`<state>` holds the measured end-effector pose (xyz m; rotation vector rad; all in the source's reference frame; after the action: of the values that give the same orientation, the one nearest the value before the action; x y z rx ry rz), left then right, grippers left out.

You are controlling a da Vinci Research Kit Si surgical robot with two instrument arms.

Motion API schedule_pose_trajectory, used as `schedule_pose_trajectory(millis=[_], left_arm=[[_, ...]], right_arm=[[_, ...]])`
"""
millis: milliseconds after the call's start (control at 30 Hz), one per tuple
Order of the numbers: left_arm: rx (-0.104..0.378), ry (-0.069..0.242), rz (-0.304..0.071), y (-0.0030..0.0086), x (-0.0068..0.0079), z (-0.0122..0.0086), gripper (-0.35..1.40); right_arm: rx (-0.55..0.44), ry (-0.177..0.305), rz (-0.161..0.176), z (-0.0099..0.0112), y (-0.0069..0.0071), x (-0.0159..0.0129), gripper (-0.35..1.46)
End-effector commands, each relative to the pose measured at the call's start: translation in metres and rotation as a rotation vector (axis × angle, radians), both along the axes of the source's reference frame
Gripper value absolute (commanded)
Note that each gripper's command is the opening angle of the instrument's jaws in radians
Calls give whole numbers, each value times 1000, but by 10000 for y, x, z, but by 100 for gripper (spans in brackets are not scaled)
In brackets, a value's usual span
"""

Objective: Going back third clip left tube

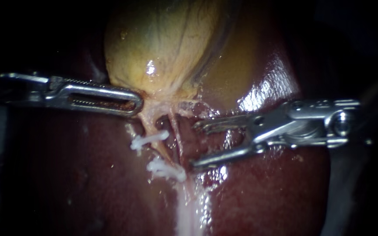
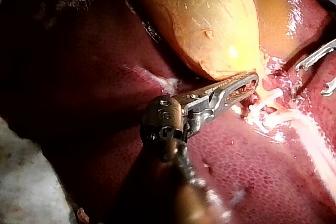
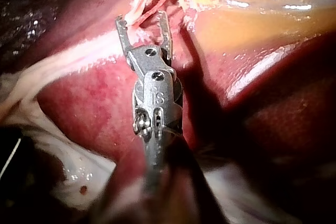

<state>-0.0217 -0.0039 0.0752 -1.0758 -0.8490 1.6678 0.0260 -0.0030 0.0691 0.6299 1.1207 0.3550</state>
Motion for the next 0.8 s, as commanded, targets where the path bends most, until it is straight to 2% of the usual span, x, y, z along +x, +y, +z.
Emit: schedule_pose_trajectory(millis=[33,400,667,800], left_arm=[[0,1,-1,0,0,0,-35],[-1,2,-3,0,-5,3,-35],[-5,2,0,0,-22,22,-35],[-3,0,4,1,-38,30,-35]], right_arm=[[-6,3,-4,-2,1,-4,50],[-42,17,-21,-8,1,-25,50],[-47,19,-24,-11,1,-37,50],[-46,20,-25,-11,1,-40,50]])
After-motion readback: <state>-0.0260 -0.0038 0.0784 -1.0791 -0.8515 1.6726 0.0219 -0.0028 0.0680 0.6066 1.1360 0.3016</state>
